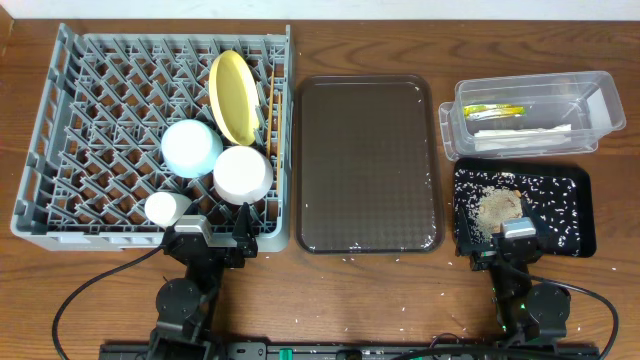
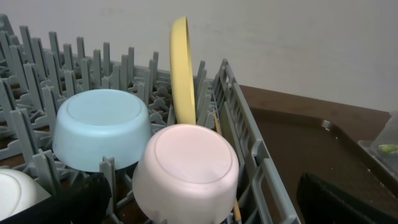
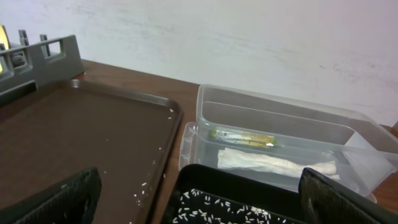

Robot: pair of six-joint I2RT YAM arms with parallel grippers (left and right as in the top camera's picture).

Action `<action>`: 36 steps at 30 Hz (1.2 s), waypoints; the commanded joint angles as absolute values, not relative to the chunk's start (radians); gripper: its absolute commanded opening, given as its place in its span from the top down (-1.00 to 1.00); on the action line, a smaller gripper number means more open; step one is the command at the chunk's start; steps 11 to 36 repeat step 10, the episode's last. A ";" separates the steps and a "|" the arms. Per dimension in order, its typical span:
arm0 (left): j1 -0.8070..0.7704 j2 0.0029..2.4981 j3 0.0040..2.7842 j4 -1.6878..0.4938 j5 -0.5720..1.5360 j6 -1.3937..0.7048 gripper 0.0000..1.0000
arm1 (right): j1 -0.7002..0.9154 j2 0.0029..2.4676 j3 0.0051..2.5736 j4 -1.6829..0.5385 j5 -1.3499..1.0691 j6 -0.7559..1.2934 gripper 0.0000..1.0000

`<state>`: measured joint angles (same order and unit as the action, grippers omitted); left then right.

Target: Sort waste into correct bins and load items into the dishwasher

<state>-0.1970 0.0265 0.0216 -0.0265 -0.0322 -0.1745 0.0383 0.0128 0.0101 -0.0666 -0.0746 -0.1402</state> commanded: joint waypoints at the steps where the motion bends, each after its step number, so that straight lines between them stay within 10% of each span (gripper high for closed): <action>1: -0.193 0.024 0.004 -0.068 -0.052 -0.154 -0.92 | 0.031 0.006 0.005 -0.067 -0.079 -0.151 -0.99; 36: -0.193 0.024 0.004 -0.068 -0.052 -0.154 -0.92 | 0.031 0.006 0.005 -0.067 -0.079 -0.151 -0.99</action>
